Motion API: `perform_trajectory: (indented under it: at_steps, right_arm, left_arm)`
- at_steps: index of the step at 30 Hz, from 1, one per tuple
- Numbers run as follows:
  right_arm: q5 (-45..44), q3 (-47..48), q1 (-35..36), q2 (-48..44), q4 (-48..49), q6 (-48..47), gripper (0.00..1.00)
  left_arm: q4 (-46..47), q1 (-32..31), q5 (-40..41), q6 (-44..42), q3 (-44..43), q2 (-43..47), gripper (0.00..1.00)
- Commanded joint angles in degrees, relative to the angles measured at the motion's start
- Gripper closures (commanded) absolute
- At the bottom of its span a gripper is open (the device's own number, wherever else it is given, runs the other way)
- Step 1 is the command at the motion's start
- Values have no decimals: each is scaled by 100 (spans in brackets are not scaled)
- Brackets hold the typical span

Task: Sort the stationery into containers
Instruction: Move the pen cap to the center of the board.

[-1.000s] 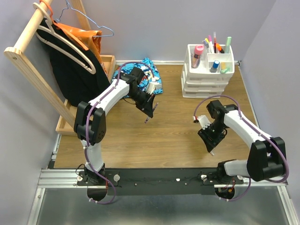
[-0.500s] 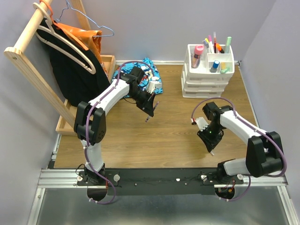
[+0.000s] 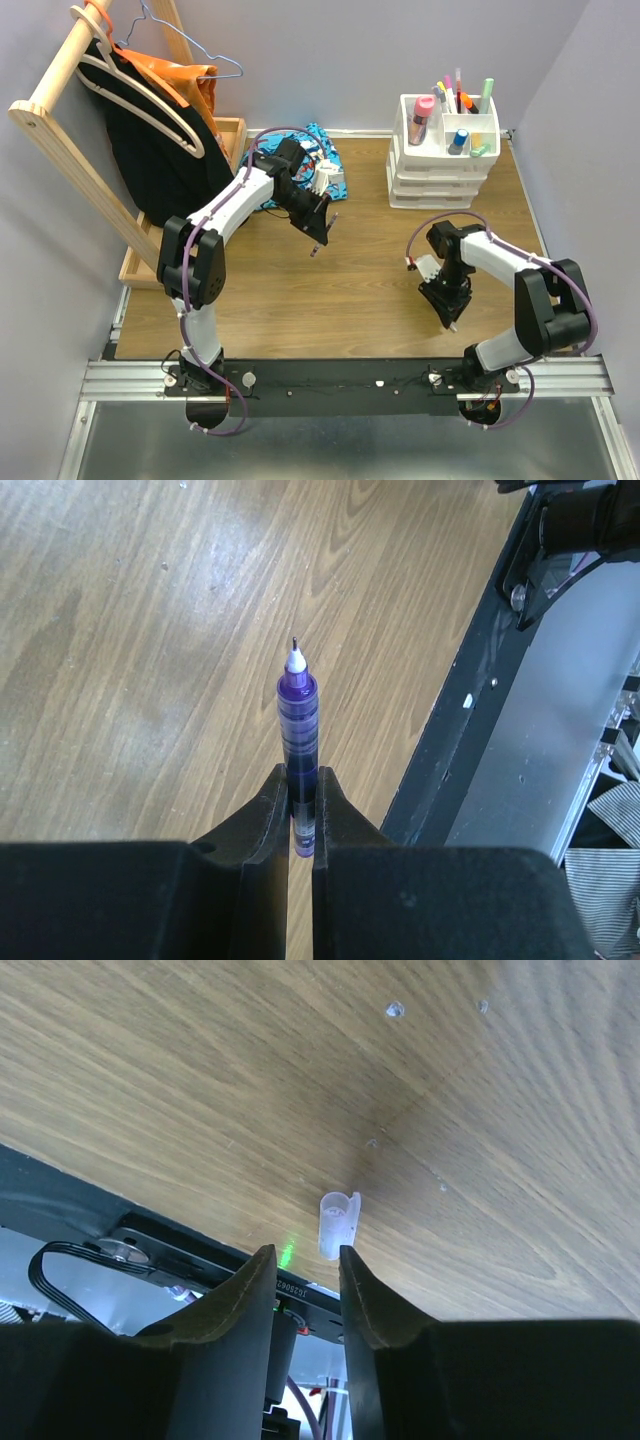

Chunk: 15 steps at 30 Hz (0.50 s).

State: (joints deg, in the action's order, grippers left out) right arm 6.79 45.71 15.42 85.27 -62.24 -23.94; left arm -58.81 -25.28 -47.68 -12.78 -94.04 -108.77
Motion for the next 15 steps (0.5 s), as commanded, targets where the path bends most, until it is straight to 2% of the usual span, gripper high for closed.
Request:
perform_trajectory:
  at_steps: [1,8,15]
  right_arm:
    - [-212,-36,58,208,150,4,56]
    - [-379,34,84,402,142,-49,56]
    - [-652,175,101,718,159,-137,60]
  left_arm:
    - [45,119,-233,-6,-211,-91,100]
    - [62,172,-312,109,-466,-276,100]
    - [-61,199,-347,196,-932,-505,100]
